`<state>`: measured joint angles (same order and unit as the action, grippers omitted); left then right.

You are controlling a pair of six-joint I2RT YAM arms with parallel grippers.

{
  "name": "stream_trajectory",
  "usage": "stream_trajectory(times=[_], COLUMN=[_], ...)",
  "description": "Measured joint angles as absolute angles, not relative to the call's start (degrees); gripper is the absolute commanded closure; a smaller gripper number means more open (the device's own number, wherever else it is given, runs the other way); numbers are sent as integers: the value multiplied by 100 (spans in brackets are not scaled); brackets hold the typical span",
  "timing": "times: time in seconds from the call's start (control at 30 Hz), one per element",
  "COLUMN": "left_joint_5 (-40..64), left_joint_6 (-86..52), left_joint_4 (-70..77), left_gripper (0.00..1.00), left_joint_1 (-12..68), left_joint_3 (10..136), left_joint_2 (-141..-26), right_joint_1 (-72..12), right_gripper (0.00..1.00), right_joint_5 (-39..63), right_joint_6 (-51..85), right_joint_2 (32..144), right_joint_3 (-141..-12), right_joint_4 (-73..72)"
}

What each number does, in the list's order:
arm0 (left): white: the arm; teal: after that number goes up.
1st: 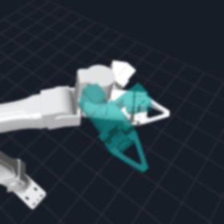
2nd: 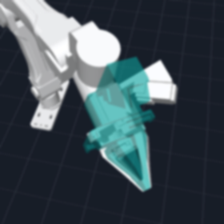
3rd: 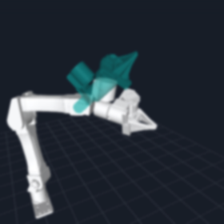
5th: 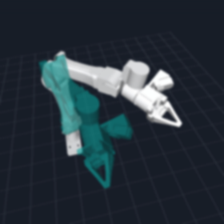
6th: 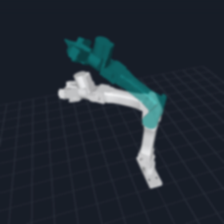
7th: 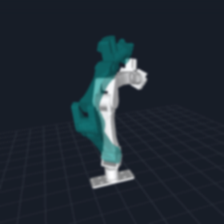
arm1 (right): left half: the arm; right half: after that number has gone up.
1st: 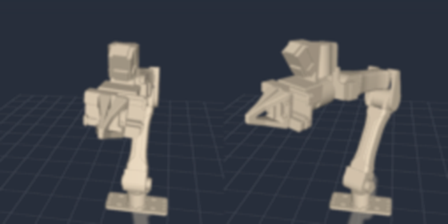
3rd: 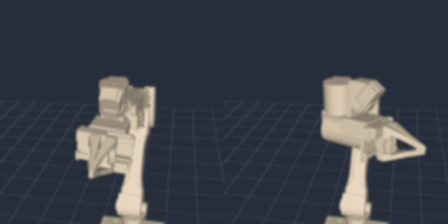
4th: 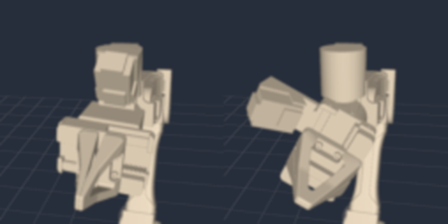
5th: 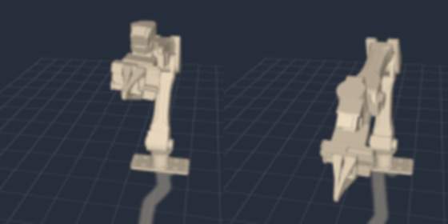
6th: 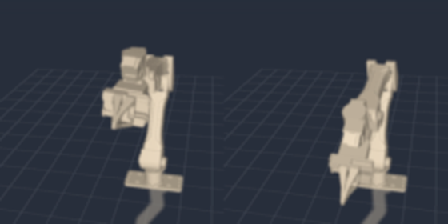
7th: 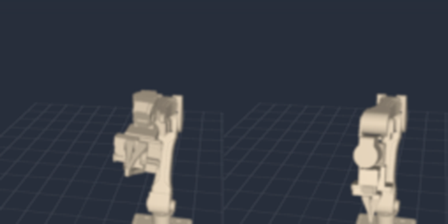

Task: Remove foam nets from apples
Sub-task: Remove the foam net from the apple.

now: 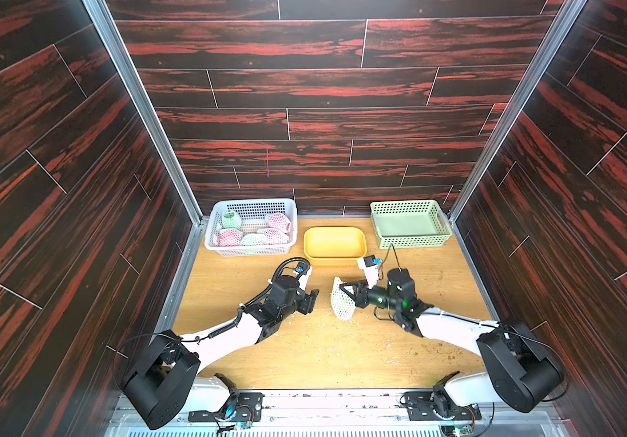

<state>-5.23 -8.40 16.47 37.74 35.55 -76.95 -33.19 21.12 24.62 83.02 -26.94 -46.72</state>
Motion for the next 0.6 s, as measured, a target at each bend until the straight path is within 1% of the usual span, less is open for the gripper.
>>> stream_trajectory(times=[0.07,0.2,0.27,0.4,0.5,0.6], left_joint_5=[-613,-690,-711,-738,-753,-753], left_joint_6=[-840,-840,-840,-836,-814,-790], left_joint_4=[1868,2047,2088,2123,2121,2108], left_gripper=[30,31,31,31,30,31], left_joint_1=[3758,3756,3756,3756,3756,3756], left_joint_3=[3544,3544,3542,3542,3542,3542], left_joint_2=[-7767,-7955,-7992,-7992,-7990,-7968], right_joint_1=[-3422,-3540,-3546,-3564,-3562,-3553], right_gripper=[100,100,100,100,100,100], right_joint_5=[1868,1463,1321,1107,954,947], right_joint_6=[2187,1872,1756,1662,1621,1570], right_joint_2=[8654,9531,9804,9751,9275,8556], right_joint_3=[-2250,-1859,-1824,-1933,-2071,-2405], right_joint_4=[-5736,-7404,-7883,-8071,-7592,-6855])
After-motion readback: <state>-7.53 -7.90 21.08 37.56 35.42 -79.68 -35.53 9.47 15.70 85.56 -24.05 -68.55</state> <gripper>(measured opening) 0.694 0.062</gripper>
